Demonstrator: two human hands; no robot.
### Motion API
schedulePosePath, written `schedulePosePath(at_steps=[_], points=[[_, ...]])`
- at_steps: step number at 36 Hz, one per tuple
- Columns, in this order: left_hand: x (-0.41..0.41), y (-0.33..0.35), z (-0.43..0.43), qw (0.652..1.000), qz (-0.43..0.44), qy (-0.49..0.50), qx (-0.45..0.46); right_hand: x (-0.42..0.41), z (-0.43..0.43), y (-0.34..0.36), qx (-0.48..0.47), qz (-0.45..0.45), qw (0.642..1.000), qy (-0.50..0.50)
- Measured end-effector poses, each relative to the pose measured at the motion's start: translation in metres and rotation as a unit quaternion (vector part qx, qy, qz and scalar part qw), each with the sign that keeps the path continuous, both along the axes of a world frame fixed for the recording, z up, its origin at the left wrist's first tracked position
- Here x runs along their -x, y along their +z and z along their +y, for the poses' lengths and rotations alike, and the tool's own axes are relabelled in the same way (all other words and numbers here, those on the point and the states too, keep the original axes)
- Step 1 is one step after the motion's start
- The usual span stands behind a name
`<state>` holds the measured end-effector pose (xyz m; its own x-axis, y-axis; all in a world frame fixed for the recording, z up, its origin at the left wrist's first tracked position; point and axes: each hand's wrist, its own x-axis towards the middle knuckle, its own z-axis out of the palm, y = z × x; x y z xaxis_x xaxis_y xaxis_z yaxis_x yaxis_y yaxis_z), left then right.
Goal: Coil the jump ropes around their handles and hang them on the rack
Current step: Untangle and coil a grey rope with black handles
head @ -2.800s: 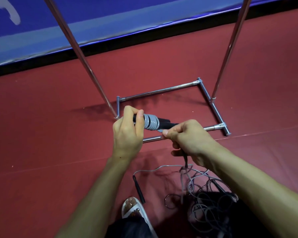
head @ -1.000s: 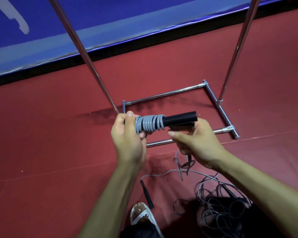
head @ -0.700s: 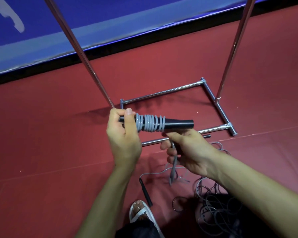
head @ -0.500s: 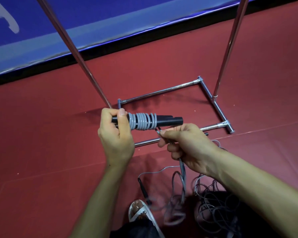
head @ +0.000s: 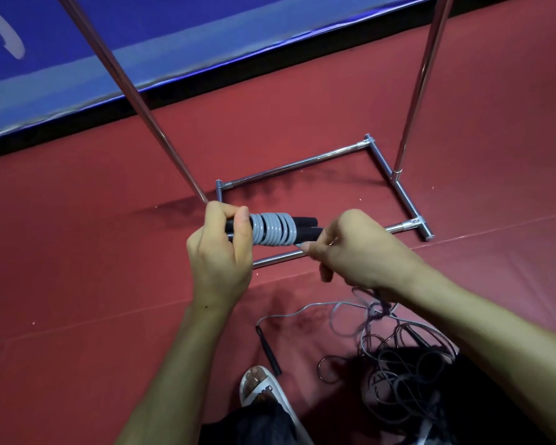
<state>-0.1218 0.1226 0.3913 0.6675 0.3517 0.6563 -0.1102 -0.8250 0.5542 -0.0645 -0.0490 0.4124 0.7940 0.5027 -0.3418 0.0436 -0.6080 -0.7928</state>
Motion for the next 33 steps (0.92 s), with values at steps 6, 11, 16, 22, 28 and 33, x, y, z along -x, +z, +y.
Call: schedulePosePath(at_steps=[6,11,16,22,28,33], points=[[-0.002,-0.001,-0.001,1.000,-0.001,-0.002,-0.018,0.000,0.001,-0.005,0.005,-0.101,0.995,0.000],[-0.003,-0.002,0.002,1.000,0.012,-0.012,-0.016,-0.009,-0.002,-0.007,0.017,-0.157,0.987,0.008],[-0.003,-0.004,0.005,0.995,0.070,-0.069,0.011,-0.019,-0.009,0.003,-0.030,-0.150,0.983,0.101],[0.001,0.002,0.002,0.986,0.109,-0.125,0.005,-0.038,-0.022,0.007,-0.042,-0.083,0.968,0.233],[0.000,-0.002,0.004,0.977,0.157,-0.142,0.013,-0.044,-0.022,-0.008,0.003,-0.209,0.939,0.272],[0.002,0.000,0.007,0.973,0.173,-0.135,0.064,-0.052,-0.028,-0.014,-0.057,-0.268,0.918,0.285]])
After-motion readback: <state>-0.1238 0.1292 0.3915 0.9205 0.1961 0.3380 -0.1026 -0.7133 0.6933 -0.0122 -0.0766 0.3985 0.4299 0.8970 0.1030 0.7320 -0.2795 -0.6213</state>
